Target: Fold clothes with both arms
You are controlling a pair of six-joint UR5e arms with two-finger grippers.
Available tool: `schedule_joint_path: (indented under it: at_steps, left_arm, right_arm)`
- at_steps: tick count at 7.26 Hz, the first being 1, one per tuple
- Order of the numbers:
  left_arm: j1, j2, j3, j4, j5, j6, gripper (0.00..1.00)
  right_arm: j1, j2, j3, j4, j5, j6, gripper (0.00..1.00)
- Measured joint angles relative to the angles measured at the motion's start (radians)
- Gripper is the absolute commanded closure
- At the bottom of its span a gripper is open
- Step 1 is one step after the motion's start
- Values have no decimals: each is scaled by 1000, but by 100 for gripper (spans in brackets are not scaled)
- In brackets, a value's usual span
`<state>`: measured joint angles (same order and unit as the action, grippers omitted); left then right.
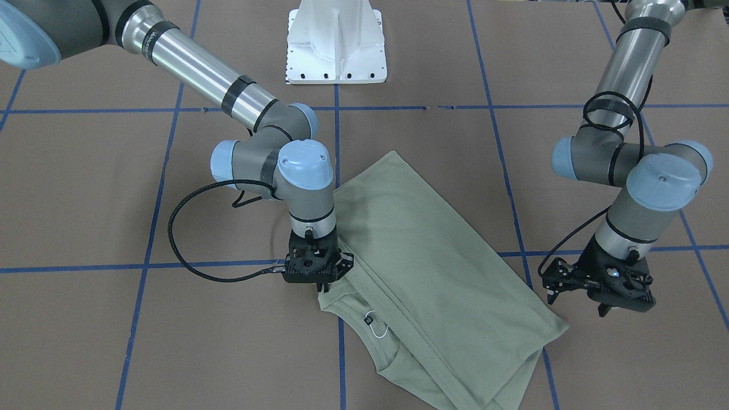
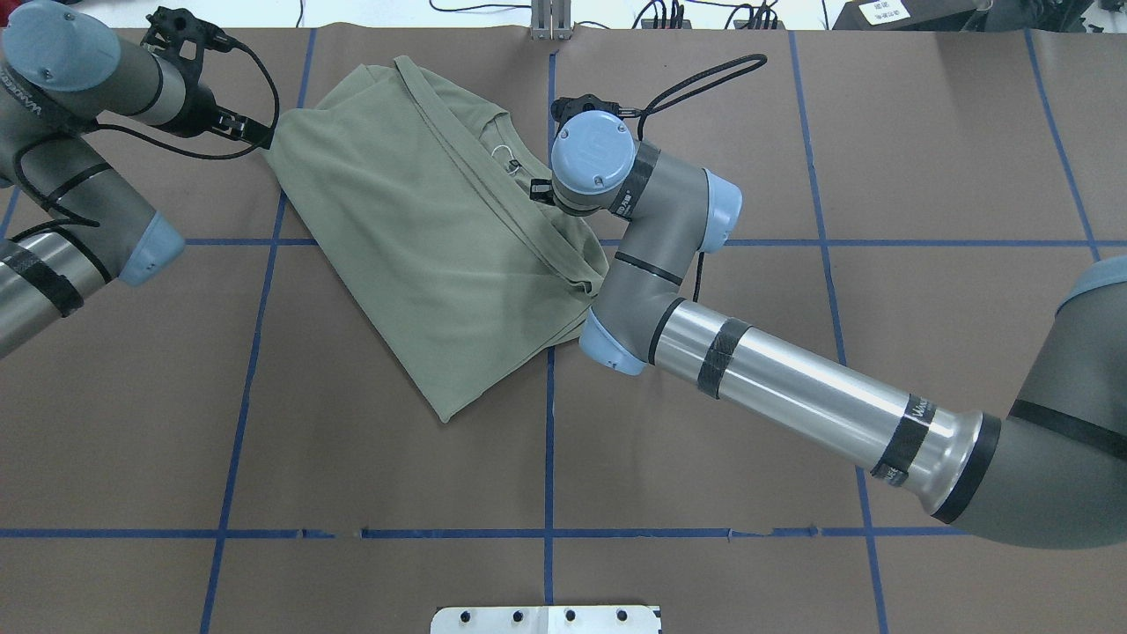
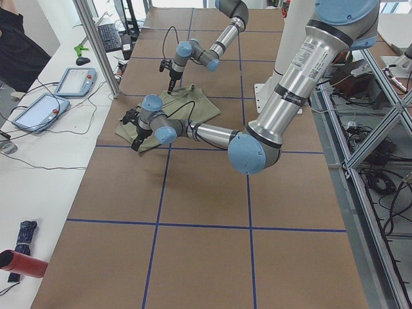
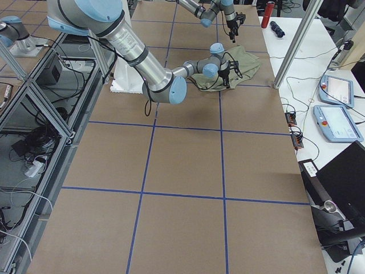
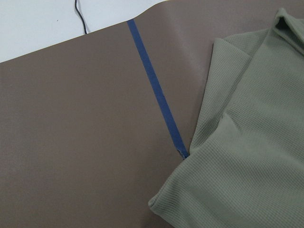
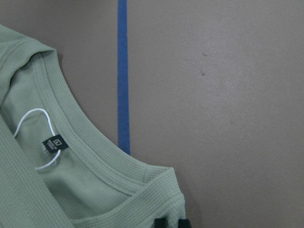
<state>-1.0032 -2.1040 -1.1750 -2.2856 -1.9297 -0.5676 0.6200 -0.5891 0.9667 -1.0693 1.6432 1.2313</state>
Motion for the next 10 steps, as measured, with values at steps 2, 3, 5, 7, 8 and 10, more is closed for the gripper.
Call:
schedule_joint_path:
  at_steps: [2, 3, 5, 7, 8, 10]
  left_arm:
    - [0, 0, 0, -1, 0, 0, 0]
    - [0, 0, 0, -1, 0, 0, 0]
    - [0, 1, 0, -1, 0, 0, 0]
    - [0, 1, 0, -1, 0, 0, 0]
    - [0, 1, 0, -1, 0, 0, 0]
    - [1, 1, 0, -1, 0, 0, 0]
  right_arm:
    - [2, -33, 80, -9, 4, 4, 100]
    - [-3, -106, 181, -13, 5, 9, 100]
    - [-33, -304, 444, -44, -6, 15, 100]
    - [-105, -470, 703, -153, -69, 21, 100]
    - [-150, -540, 814, -212, -114, 41, 100]
    - [-238, -640, 940, -266, -207, 105, 66]
